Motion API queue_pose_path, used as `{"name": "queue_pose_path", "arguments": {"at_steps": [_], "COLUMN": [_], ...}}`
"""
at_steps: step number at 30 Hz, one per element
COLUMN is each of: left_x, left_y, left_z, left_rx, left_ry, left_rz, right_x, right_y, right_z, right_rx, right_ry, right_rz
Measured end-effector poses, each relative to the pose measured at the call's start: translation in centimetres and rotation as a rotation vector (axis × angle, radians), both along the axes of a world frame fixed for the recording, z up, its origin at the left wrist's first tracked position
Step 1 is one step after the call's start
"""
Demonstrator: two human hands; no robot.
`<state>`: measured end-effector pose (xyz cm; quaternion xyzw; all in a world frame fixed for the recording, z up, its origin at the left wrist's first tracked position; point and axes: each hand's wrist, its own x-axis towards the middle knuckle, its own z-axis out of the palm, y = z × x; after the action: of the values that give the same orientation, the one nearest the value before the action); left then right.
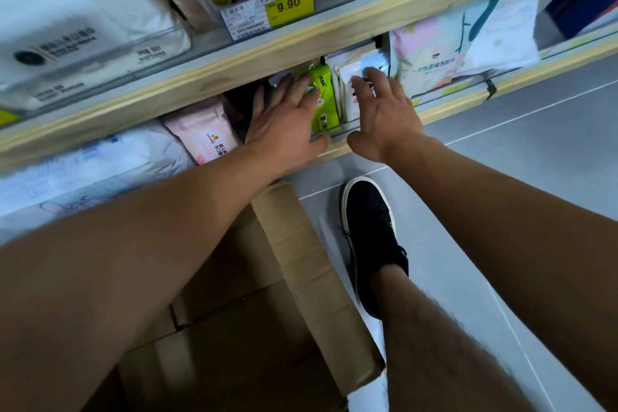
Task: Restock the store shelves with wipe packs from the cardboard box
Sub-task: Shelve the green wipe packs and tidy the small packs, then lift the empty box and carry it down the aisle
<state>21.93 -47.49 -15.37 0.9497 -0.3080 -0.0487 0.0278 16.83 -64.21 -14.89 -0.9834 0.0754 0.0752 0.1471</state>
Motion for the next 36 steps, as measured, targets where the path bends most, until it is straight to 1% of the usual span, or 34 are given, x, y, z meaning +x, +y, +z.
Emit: {"name": "queue_pose_path", "arguments": {"at_steps": [5, 10, 17, 21, 26, 31, 36], "left_x": [-1.6, -4.5, -10.9, -15.2, -20.4, -25.7, -29.8], "left_y": [0.4, 2.8, 8.3, 12.1, 17.5, 23.0, 29.0], "left_z": [1.8, 4.6, 9.2, 11.7, 13.9, 14.7, 13.3], "left_rx": [-0.005, -0.025, -0.077, -0.092, -0.117, -0.174, -0.215], "left_ry": [0.024, 0.044, 0.015, 0.010, -0.011, 0.006, 0.116], "left_rz": [-0.010, -0.002, -0.005, 0.019, 0.061, 0.142, 0.341], "right_x": [-1.9, -4.9, -10.8, -14.7, -19.0, -22.9, -25.7], "right_y": [0.3, 1.5, 6.7, 10.3, 14.7, 19.9, 24.6], "right_z": [2.6, 6.1, 11.6, 13.6, 15.0, 14.9, 13.4], "right_rx": [-0.048, -0.110, -0.098, -0.093, -0.105, -0.043, -0.039], "right_ry": [0.019, 0.069, 0.057, 0.045, 0.051, 0.085, 0.090], "right_rz": [0.049, 0.115, 0.179, 0.213, 0.240, 0.277, 0.323]}}
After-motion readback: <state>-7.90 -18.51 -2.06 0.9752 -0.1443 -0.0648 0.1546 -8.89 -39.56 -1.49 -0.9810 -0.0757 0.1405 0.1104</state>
